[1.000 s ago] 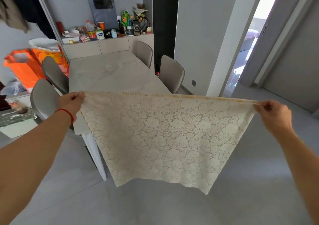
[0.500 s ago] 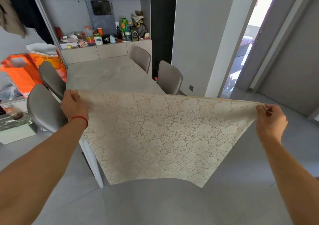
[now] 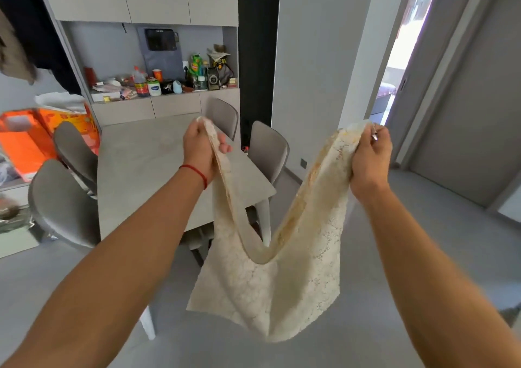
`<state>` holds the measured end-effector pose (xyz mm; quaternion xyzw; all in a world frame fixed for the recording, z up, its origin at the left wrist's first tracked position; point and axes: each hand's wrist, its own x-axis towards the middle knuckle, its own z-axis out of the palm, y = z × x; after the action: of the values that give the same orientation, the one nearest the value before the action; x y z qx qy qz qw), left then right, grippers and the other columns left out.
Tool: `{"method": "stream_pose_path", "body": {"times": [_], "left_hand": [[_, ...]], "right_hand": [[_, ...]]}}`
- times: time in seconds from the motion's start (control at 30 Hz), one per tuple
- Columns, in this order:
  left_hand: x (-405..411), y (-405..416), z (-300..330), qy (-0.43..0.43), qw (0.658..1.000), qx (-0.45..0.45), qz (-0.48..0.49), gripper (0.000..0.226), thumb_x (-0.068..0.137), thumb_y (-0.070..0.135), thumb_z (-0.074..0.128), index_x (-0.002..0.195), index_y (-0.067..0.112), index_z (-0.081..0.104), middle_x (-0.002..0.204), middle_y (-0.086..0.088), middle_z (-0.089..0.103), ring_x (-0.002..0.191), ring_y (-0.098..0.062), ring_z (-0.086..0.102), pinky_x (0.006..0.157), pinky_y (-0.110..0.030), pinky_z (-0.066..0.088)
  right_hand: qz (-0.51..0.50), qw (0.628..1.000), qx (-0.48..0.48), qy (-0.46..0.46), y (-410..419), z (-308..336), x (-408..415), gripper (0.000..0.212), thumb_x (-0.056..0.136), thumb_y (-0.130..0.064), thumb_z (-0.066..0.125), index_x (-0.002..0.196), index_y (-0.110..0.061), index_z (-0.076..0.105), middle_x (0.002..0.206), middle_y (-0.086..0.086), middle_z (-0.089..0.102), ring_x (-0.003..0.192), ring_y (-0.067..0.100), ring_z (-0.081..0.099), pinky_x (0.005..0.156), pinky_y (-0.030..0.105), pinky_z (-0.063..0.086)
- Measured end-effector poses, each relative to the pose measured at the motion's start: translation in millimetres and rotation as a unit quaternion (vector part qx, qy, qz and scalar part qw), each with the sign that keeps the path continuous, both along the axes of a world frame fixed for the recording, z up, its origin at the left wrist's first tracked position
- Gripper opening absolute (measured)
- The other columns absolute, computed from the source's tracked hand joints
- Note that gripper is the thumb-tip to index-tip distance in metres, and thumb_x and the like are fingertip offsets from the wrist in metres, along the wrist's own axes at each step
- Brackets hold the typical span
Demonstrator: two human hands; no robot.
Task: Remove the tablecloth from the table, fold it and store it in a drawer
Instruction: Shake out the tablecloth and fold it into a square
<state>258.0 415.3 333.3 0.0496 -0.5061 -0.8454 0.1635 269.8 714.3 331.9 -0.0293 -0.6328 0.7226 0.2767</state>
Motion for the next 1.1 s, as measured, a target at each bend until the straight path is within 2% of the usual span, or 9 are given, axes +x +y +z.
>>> {"method": "stream_pose_path", "body": {"times": [0.07,0.17,0.23,0.33,0.5,0.63,0.83,0.93,1.1], "left_hand": [[3,16,8,0.029,0.990,-0.047,-0.129,0.032,0.105,0.029,0.034,0.085,0.014,0.053,0.057,-0.009,0.056,0.041,-0.020,0.043,0.058,-0.034,0.049],[11,44,16,0.090,0.947,-0.147,-0.271,0.023,0.104,0.022,0.042,0.090,0.015,0.059,0.068,-0.013,0.064,0.049,-0.023,0.055,0.063,-0.036,0.056],[16,63,19,0.119,0.920,-0.215,-0.306,0.026,0.107,0.024,0.043,0.091,0.017,0.063,0.074,-0.008,0.067,0.059,-0.020,0.062,0.063,-0.031,0.056],[23,84,21,0.143,0.900,-0.288,-0.294,0.028,0.105,0.033,0.048,0.093,0.022,0.072,0.088,-0.006,0.064,0.082,-0.019,0.061,0.077,-0.032,0.052],[29,86,16,0.156,0.907,-0.281,-0.273,0.031,0.093,0.036,0.061,0.096,0.010,0.076,0.080,-0.004,0.067,0.077,-0.017,0.064,0.074,-0.031,0.054],[31,87,14,0.151,0.922,-0.206,-0.290,0.020,0.086,0.027,0.066,0.089,0.012,0.078,0.077,-0.001,0.072,0.074,-0.015,0.067,0.072,-0.027,0.056],[34,82,14,0.149,0.901,-0.220,-0.344,0.026,0.082,0.020,0.066,0.097,0.000,0.070,0.081,-0.011,0.064,0.074,-0.018,0.067,0.071,-0.028,0.057],[40,83,16,0.165,0.891,-0.226,-0.359,0.020,0.075,0.026,0.073,0.088,0.010,0.074,0.081,-0.011,0.063,0.072,-0.017,0.066,0.070,-0.028,0.056],[44,82,20,0.155,0.885,-0.222,-0.379,0.011,0.067,0.028,0.078,0.076,0.021,0.078,0.074,-0.001,0.068,0.069,-0.013,0.067,0.067,-0.024,0.056]], "right_hand": [[0.074,0.997,0.011,0.022,-7,9,0,0.018,0.106,-0.032,0.047,0.093,-0.024,0.057,0.088,0.002,0.067,0.085,0.022,0.063,0.091,0.054,0.056],[0.209,0.975,0.060,0.048,-14,18,6,0.018,0.102,-0.033,0.057,0.095,-0.022,0.068,0.083,0.005,0.071,0.077,0.024,0.068,0.078,0.042,0.059],[0.279,0.953,0.095,0.072,-19,23,9,0.017,0.098,-0.033,0.065,0.095,-0.019,0.072,0.087,0.013,0.068,0.077,0.027,0.067,0.075,0.039,0.058],[0.320,0.929,0.154,0.107,-21,27,11,0.015,0.094,-0.036,0.072,0.093,-0.021,0.076,0.093,0.008,0.073,0.084,0.023,0.069,0.080,0.032,0.056],[0.356,0.909,0.177,0.123,-10,32,11,0.002,0.090,-0.022,0.078,0.090,-0.023,0.080,0.092,0.002,0.078,0.088,0.019,0.073,0.084,0.026,0.056],[0.399,0.893,0.169,0.119,-8,35,15,0.016,0.088,-0.006,0.078,0.085,-0.022,0.078,0.084,-0.005,0.076,0.080,0.012,0.071,0.078,0.022,0.056],[0.412,0.875,0.236,0.089,-10,37,15,0.013,0.086,-0.004,0.079,0.087,-0.017,0.077,0.088,0.004,0.072,0.088,0.018,0.068,0.085,0.027,0.057],[0.431,0.860,0.267,0.064,-8,42,14,0.006,0.087,-0.006,0.079,0.089,-0.010,0.075,0.090,0.015,0.071,0.090,0.024,0.068,0.090,0.033,0.058],[0.444,0.842,0.302,0.044,-7,50,11,0.008,0.086,-0.010,0.081,0.090,-0.006,0.074,0.087,0.011,0.071,0.087,0.025,0.066,0.089,0.036,0.057]]}}
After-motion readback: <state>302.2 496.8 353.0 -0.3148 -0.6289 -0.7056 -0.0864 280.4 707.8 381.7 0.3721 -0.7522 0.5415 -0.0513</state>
